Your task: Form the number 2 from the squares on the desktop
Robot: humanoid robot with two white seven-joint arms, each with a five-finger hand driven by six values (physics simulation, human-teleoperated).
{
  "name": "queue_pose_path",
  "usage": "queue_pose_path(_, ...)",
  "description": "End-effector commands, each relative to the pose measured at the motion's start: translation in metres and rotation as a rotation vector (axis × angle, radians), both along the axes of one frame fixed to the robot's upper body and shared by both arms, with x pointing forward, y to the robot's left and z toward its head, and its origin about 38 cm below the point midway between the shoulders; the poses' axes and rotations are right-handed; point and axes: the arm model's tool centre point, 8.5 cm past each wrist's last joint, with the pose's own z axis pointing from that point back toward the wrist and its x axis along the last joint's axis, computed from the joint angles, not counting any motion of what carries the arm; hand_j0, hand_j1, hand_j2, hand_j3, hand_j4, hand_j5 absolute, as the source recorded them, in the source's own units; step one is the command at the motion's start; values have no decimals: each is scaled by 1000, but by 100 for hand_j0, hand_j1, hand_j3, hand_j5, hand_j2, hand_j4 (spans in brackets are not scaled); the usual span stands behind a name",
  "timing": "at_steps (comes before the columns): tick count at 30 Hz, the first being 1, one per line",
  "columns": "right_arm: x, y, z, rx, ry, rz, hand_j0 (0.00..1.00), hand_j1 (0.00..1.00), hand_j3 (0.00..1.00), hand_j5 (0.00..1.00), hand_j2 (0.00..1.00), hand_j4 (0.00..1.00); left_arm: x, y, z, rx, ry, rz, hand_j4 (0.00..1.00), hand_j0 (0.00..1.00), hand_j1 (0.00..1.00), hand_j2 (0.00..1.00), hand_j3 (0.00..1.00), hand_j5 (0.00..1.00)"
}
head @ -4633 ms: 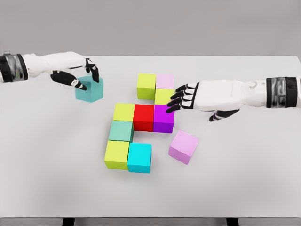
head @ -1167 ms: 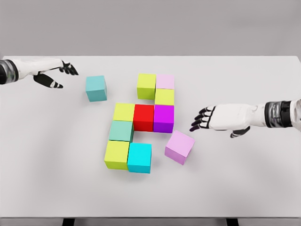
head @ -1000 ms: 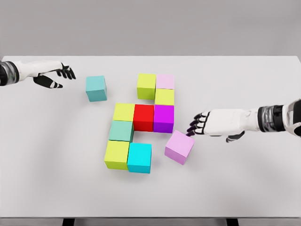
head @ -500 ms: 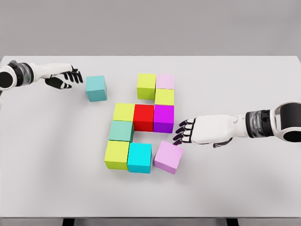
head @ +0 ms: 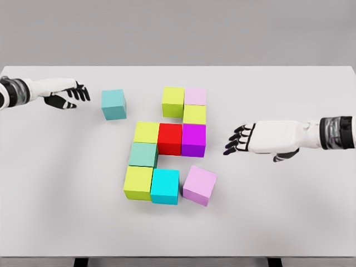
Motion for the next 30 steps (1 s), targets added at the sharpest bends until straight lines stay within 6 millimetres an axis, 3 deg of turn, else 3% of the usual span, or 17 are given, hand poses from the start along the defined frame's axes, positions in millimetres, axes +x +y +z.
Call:
queue_pose_path(1, -11, -9, 10, -20, -5, 5, 100, 100, 100, 100, 100, 100, 0, 1, 7, -2, -12, 8, 60, 60, 60, 60, 60, 60)
queue_pose_path(8, -27, 9, -28, -35, 100, 65, 100, 100, 100, 100, 100, 100, -3, -2, 1, 0, -1, -1, 60, 60, 60, 60, 60, 60)
queue_pose_path(12, -29, 15, -32, -30, 113, 79, 100, 100, 100, 100, 100, 100, -6, -9, -2, -3, 0, -23, 60, 60, 60, 60, 60, 60)
queue_pose_path(30, -23, 30, -22, 17, 99, 102, 100, 100, 100, 100, 100, 100, -14, -21, -11, -14, 12, -52, 60, 60, 60, 60, 60, 60)
